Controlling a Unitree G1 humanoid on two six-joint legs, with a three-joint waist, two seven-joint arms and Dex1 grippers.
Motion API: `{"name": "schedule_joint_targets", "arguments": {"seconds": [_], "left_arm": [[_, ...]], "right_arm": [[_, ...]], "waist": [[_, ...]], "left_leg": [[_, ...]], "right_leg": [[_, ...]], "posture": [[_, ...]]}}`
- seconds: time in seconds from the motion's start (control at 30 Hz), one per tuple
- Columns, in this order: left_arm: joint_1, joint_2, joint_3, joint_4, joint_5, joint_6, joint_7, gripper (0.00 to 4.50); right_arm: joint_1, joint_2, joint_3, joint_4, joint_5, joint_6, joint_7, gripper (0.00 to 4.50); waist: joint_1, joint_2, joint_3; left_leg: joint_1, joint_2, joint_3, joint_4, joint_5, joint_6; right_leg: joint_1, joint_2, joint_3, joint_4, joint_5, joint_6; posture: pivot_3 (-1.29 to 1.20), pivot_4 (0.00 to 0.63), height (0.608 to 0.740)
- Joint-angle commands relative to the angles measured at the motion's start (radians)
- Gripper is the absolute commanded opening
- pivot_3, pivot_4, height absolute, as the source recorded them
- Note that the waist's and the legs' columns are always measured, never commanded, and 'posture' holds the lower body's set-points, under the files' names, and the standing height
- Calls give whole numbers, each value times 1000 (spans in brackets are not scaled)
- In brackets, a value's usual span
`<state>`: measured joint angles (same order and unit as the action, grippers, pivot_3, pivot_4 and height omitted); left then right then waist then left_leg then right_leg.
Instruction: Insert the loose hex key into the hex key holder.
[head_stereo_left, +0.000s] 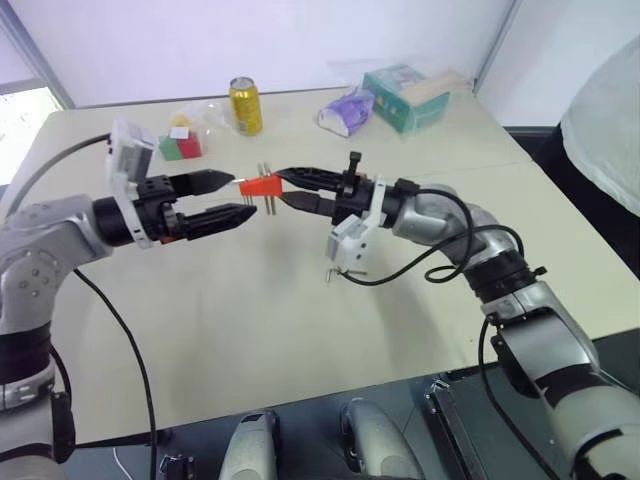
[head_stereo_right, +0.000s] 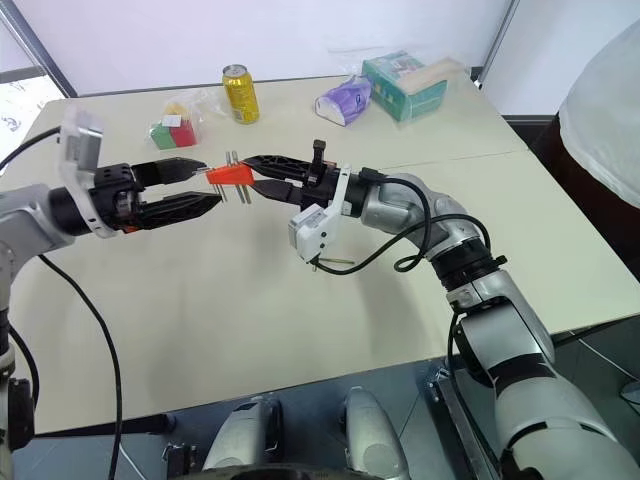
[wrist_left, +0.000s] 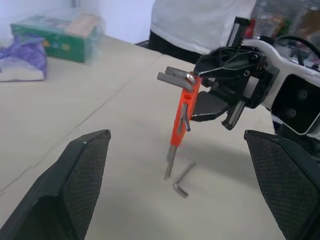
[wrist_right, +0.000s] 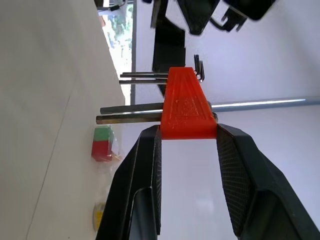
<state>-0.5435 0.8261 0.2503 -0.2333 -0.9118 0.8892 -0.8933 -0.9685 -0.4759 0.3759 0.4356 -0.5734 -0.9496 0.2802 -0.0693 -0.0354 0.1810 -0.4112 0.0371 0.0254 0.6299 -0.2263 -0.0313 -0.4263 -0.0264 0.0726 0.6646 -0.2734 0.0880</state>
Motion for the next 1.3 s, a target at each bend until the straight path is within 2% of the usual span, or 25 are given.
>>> {"name": "schedule_joint_targets", "arguments": {"seconds": [0.03,0.5,0.6,0.83,0.87,1.23,1.3], "left_arm": [[-31,-16,5,-4,-12,-15,0,4500],[-21,-59,-10,-16,14,-43,-2,4500],[-19,-66,-13,-14,15,-50,2,3683],[-15,-89,-14,-23,10,-53,15,244],[-14,-92,-14,-25,9,-53,16,109],[-7,-102,-24,-31,15,-67,18,109],[-7,-103,-25,-32,17,-70,17,0]], "right_arm": [[-37,-6,-22,-40,37,-17,6,1008],[-37,-1,-24,-55,70,-13,52,1008],[-36,0,-25,-55,74,-9,59,1008],[-32,-1,-24,-63,80,-1,73,1008],[-30,-2,-24,-66,80,-1,75,1008],[-16,-10,-10,-80,107,14,128,1008],[-15,-12,-6,-80,114,9,140,2054]], "waist": [[0,0,0],[0,0,0],[0,0,0],[0,0,0],[1,0,0],[1,0,0],[1,0,0]], "left_leg": [[0,0,0,0,0,0],[0,0,0,0,0,0],[0,0,0,0,0,0],[0,0,0,1,0,0],[0,0,0,1,0,0],[0,0,0,1,0,0],[0,0,0,1,0,0]], "right_leg": [[0,0,0,0,0,0],[0,0,0,0,0,0],[0,0,0,0,0,0],[0,0,0,0,0,0],[0,0,0,0,0,0],[0,0,0,0,0,0],[0,0,0,0,0,0]], "posture": [[0,150,740],[0,150,740],[0,150,740],[0,150,740],[0,150,740],[0,150,740],[0,150,740]]}}
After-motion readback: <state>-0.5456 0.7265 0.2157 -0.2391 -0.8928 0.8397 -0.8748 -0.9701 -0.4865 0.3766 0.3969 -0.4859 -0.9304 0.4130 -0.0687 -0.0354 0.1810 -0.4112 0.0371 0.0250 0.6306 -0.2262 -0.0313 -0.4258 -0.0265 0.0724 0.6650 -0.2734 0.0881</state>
